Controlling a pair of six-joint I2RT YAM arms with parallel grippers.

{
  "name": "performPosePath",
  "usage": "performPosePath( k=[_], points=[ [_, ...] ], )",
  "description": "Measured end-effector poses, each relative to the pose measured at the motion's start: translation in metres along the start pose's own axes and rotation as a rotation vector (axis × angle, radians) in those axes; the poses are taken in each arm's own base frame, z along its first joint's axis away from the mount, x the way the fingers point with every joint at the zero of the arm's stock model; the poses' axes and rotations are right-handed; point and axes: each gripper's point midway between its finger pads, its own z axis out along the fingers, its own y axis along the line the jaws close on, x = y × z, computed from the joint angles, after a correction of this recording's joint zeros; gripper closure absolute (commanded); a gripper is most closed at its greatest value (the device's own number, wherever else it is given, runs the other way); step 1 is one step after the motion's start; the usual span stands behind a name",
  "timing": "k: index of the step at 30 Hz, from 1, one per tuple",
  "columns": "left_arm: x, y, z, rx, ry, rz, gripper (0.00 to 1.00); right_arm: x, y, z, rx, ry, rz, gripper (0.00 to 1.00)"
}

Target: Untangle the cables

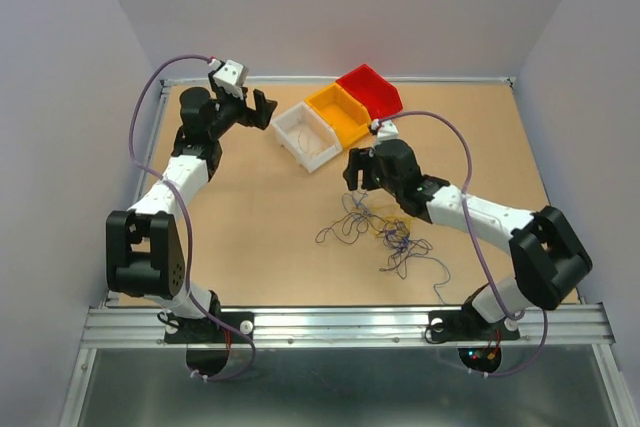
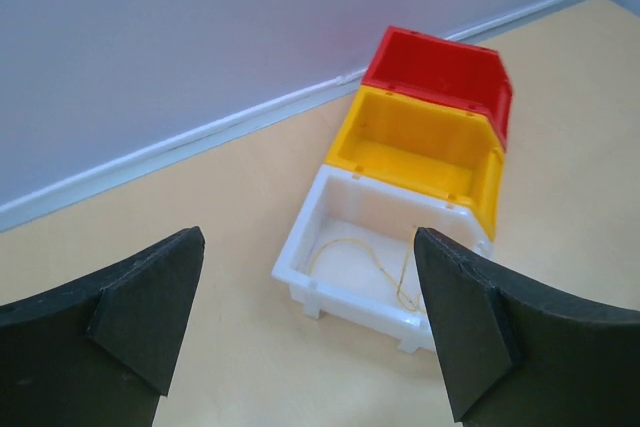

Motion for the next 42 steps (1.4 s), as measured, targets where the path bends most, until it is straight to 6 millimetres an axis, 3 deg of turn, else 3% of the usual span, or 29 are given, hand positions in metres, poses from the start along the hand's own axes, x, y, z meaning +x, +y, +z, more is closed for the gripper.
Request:
performPosePath(
  k=[2, 5, 10, 12, 17, 18, 20, 22, 23, 25, 28, 31, 39, 42],
  points=[
    [-0.005, -0.014, 0.001, 0.074, -0.024, 0.041, 0.01, 0.011, -0.006, -0.014, 0.003, 0.008, 0.007, 0.24],
    [0.005, -0.047, 0.003, 0.163, -0.014, 0.100, 0.01, 0.027, -0.015, -0.030, 0.013, 0.024, 0.014, 0.24],
    [0.028, -0.120, -0.001, 0.324, 0.016, 0.199, 0.02, 0.041, -0.021, -0.026, 0.037, 0.057, 0.019, 0.22],
    [0.029, -0.130, -0.002, 0.347, 0.017, 0.214, 0.02, 0.051, -0.024, -0.021, 0.048, 0.084, 0.015, 0.21],
    [0.026, -0.121, -0.002, 0.314, 0.009, 0.227, 0.02, 0.092, -0.036, 0.004, 0.100, 0.201, -0.005, 0.27],
    [0.026, -0.119, -0.001, 0.307, 0.009, 0.228, 0.02, 0.095, -0.036, 0.008, 0.107, 0.214, -0.008, 0.30],
    [0.026, -0.117, -0.001, 0.299, 0.010, 0.228, 0.02, 0.100, -0.037, 0.016, 0.114, 0.232, -0.012, 0.54],
    [0.026, -0.117, -0.001, 0.295, 0.010, 0.228, 0.02, 0.099, -0.036, 0.023, 0.115, 0.238, -0.018, 0.87],
    [0.025, -0.117, -0.001, 0.295, 0.009, 0.228, 0.02, 0.098, -0.035, 0.026, 0.114, 0.236, -0.018, 0.93],
    [0.025, -0.116, -0.001, 0.294, 0.009, 0.228, 0.02, 0.094, -0.032, 0.027, 0.109, 0.227, -0.018, 0.99],
    [0.025, -0.117, -0.001, 0.295, 0.008, 0.228, 0.03, 0.089, -0.030, 0.026, 0.096, 0.218, -0.029, 0.99],
    [0.024, -0.119, -0.001, 0.308, 0.000, 0.231, 0.03, 0.070, -0.021, 0.017, 0.055, 0.175, -0.039, 0.99],
    [0.040, -0.134, -0.008, 0.377, -0.002, 0.218, 0.03, -0.043, 0.029, -0.053, -0.175, -0.131, -0.023, 1.00],
    [0.039, -0.143, -0.008, 0.409, -0.013, 0.210, 0.03, -0.065, 0.037, -0.079, -0.226, -0.208, -0.017, 0.99]
  ],
)
